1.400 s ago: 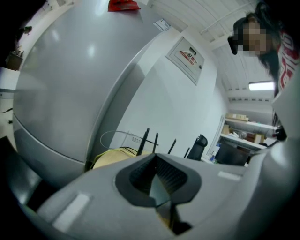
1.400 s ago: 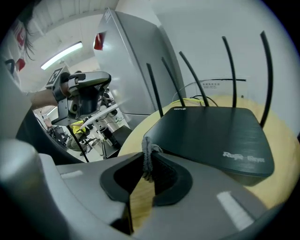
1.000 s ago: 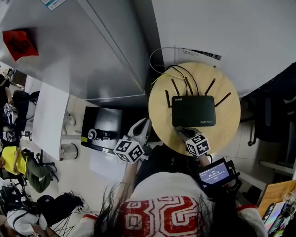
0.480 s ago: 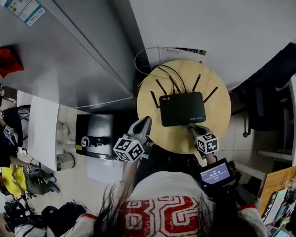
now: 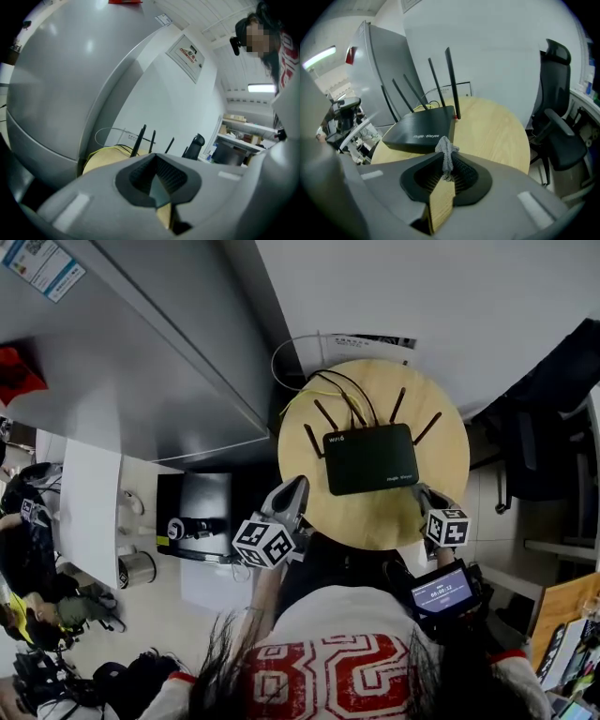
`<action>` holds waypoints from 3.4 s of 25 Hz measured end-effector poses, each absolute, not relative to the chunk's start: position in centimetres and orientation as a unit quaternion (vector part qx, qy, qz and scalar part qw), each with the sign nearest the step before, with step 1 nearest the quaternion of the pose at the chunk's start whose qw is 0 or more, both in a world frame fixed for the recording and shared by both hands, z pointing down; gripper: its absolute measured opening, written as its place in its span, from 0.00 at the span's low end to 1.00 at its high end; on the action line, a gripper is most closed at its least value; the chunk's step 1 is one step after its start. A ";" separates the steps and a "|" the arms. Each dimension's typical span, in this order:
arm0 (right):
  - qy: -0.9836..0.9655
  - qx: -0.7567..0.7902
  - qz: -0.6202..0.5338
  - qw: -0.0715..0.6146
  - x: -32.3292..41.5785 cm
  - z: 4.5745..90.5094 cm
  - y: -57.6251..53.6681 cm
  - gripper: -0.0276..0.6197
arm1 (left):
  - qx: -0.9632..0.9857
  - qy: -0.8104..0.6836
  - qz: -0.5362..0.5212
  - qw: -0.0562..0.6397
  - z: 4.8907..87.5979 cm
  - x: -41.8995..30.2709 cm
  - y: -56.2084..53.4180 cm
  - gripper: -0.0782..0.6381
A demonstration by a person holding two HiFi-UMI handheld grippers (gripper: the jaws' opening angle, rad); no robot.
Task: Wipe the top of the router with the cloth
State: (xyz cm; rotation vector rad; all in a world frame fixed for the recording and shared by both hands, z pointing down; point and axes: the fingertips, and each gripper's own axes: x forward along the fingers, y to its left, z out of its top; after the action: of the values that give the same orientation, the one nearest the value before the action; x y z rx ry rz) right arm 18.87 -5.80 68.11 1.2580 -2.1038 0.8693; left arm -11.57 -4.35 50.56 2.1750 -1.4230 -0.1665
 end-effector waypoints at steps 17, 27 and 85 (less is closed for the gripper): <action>-0.871 0.324 0.307 0.207 -0.6 62.4 -6.4 0.11 | 0.794 -0.542 -0.073 0.266 51.3 -17.1 -4.2 0.10; -0.872 0.306 0.289 0.249 -7.4 63.0 -9.3 0.11 | 0.774 -0.572 -0.081 0.257 50.9 -22.2 -3.2 0.10; -0.875 0.290 0.273 0.275 -5.2 64.5 -17.0 0.11 | 0.715 -0.643 -0.076 0.265 52.1 -22.3 -0.9 0.10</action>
State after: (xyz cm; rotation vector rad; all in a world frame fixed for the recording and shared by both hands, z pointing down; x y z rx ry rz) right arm -5.18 -17.01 64.48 0.7798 -2.3527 0.7329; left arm -22.34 -0.92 52.14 1.9303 -1.7369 -0.2058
